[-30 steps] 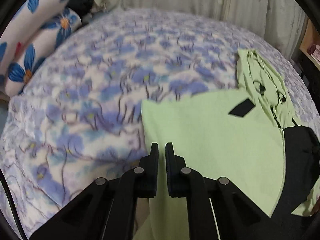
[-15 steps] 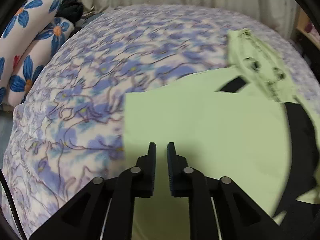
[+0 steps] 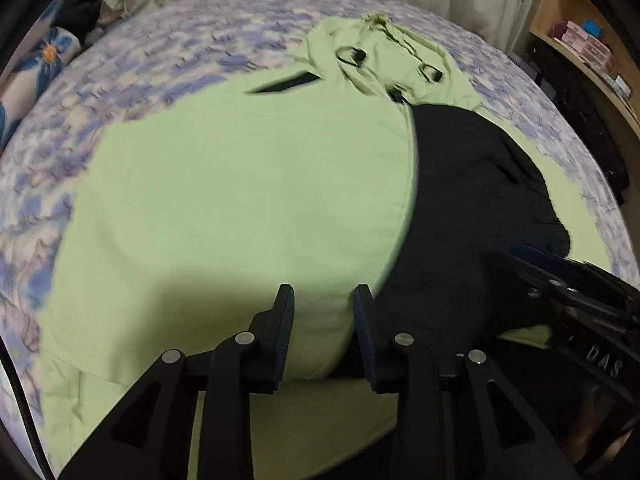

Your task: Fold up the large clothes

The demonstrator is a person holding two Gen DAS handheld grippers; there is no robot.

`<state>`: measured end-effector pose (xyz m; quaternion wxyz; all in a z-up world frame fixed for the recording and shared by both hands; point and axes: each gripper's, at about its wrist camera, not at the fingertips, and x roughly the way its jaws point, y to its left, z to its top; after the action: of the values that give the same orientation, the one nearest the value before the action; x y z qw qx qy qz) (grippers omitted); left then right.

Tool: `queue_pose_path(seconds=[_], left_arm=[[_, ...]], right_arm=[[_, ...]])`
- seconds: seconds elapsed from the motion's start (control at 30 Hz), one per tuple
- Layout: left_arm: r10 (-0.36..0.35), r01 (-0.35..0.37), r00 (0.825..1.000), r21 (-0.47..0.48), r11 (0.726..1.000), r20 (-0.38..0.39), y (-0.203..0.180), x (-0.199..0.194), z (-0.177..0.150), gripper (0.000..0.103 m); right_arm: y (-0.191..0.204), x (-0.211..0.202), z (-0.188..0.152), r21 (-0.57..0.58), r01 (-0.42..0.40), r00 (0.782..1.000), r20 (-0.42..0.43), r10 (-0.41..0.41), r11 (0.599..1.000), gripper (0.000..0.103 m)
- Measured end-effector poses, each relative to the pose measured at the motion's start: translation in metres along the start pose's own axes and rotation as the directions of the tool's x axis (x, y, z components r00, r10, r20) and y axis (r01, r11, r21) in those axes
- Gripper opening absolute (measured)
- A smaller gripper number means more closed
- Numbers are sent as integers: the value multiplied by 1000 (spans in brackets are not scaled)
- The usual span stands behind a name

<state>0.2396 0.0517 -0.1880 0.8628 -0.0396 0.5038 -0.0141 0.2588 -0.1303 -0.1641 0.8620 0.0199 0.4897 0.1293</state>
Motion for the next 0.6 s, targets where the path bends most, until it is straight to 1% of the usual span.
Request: queue_pose_path(seconds=[0.03, 0.07, 0.1, 0.2, 0.27, 0.3, 0.33, 0.37, 0.47, 0.6], left_arm=[[40, -40, 999, 1, 999, 7, 5, 0, 0, 30], [89, -89, 996, -10, 996, 13, 17, 1, 0, 30], [94, -93, 996, -27, 995, 13, 28, 1, 0, 30], [87, -86, 996, -51, 995, 11, 52, -1, 0, 29], [103, -102, 995, -47, 994, 13, 57, -3, 0, 29], [109, -108, 994, -47, 993, 14, 58, -4, -1, 29], [110, -109, 994, -47, 993, 15, 60, -4, -2, 29], [111, -110, 994, -47, 993, 16, 60, -5, -2, 29], [119, -118, 993, -45, 992, 13, 63, -5, -1, 29], [112, -111, 994, -55, 992, 7, 67, -4, 1, 29]], right_arm=[[-13, -3, -3, 10, 32, 999, 5, -32, 999, 47], [-23, -7, -6, 24, 45, 999, 12, -45, 999, 47], [-35, -11, -8, 44, 45, 999, 20, -46, 998, 47], [-64, -25, -9, 101, -35, 999, 38, 31, 994, 44], [-65, -31, -10, 89, -12, 999, 51, 8, 996, 44], [-62, -33, -10, 74, 52, 997, 54, -56, 996, 48], [-60, -34, -9, 61, 89, 994, 55, -93, 994, 48], [-60, -34, -9, 52, 97, 993, 56, -100, 994, 48], [-64, -31, -9, 88, 74, 996, 41, -78, 993, 48], [-64, -33, -13, 105, 74, 996, 36, -79, 992, 48]])
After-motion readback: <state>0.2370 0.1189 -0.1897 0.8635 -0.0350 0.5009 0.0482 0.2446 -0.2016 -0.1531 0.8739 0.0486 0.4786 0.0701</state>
